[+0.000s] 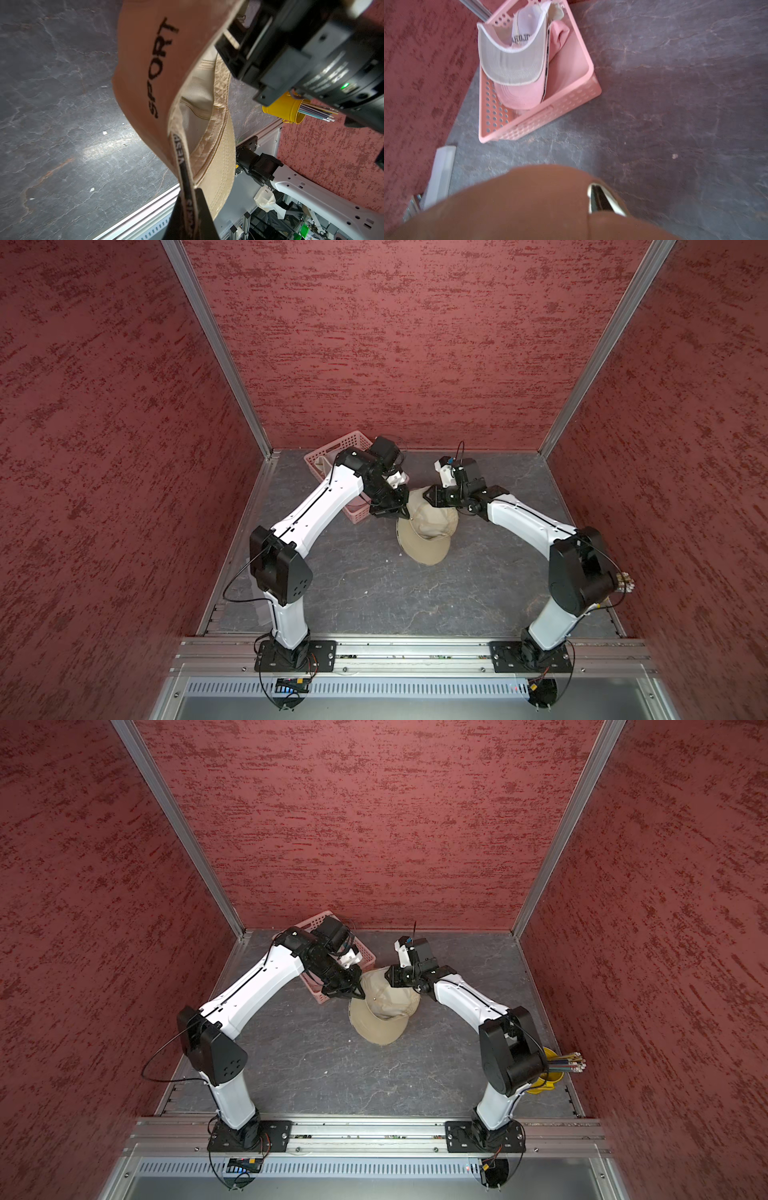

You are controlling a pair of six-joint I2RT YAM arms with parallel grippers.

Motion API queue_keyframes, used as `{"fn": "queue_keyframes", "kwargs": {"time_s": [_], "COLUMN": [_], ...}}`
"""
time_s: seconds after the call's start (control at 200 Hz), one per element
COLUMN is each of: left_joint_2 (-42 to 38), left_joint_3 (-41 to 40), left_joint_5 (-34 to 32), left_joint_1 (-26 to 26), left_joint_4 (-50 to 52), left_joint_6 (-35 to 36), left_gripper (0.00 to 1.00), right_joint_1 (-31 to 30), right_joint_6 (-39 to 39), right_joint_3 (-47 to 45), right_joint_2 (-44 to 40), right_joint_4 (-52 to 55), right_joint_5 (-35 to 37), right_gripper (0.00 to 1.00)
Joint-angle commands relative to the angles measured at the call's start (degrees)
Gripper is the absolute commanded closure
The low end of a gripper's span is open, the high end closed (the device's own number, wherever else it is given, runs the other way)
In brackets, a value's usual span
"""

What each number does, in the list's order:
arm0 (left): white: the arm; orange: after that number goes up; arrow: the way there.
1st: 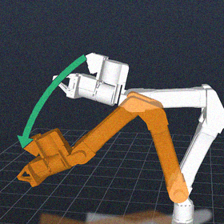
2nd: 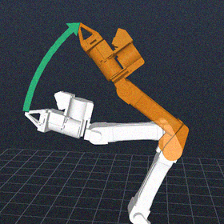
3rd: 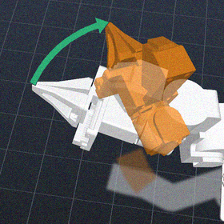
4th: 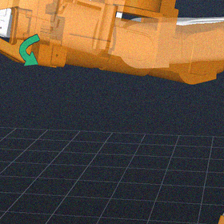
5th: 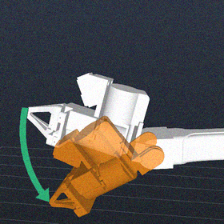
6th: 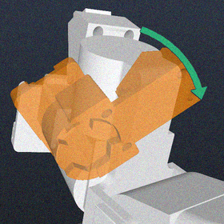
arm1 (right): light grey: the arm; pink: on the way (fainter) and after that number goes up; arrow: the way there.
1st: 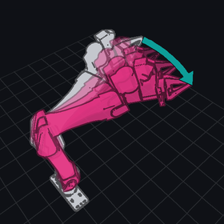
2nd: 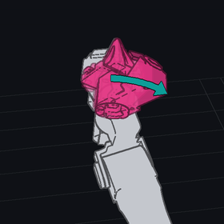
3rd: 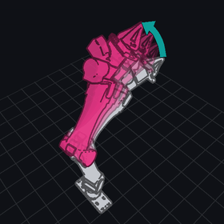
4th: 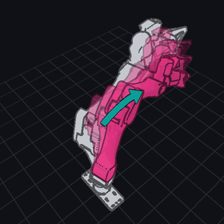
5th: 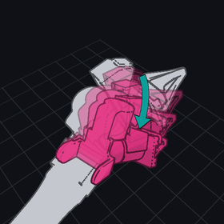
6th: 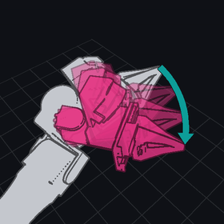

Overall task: Turn the baseball cap inside out
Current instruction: Turn over the baseball cap.

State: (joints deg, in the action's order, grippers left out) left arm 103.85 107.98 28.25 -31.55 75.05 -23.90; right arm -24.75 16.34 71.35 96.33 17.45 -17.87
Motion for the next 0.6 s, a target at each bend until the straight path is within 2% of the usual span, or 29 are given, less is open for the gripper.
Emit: {"fn": "queue_keyframes", "kwargs": {"time_s": [0.0, 0.331, 0.491, 0.596], "left_joint_2": [-1.97, -1.91, -1.64, -1.75], "left_joint_3": [-0.55, -2.13, -1.55, -1.48], "left_joint_5": [2.13, 3.00, 3.91, 5.06], "left_joint_1": [0.52, 0.77, 1.14, 0.88], "left_joint_4": [-0.01, 0.89, 1.22, 1.42], "left_joint_6": [1.84, 2.66, 3.19, 3.75], "left_gripper": [1.00, 1.00, 1.00, 1.00], "right_joint_1": [-0.97, -4.14, -6.05, -6.44], "right_joint_6": [-8.21, -16.42, -21.40, -26.01], "right_joint_3": [-2.58, -5.30, -9.44, -9.62], "right_joint_2": [-5.66, -7.78, -10.99, -12.10], "right_joint_4": [6.04, 7.55, 3.61, 6.13], "right_joint_5": [-2.68, -13.33, -22.40, -25.10], "right_gripper": [0.67, 0.68, 0.68, 0.69]}}
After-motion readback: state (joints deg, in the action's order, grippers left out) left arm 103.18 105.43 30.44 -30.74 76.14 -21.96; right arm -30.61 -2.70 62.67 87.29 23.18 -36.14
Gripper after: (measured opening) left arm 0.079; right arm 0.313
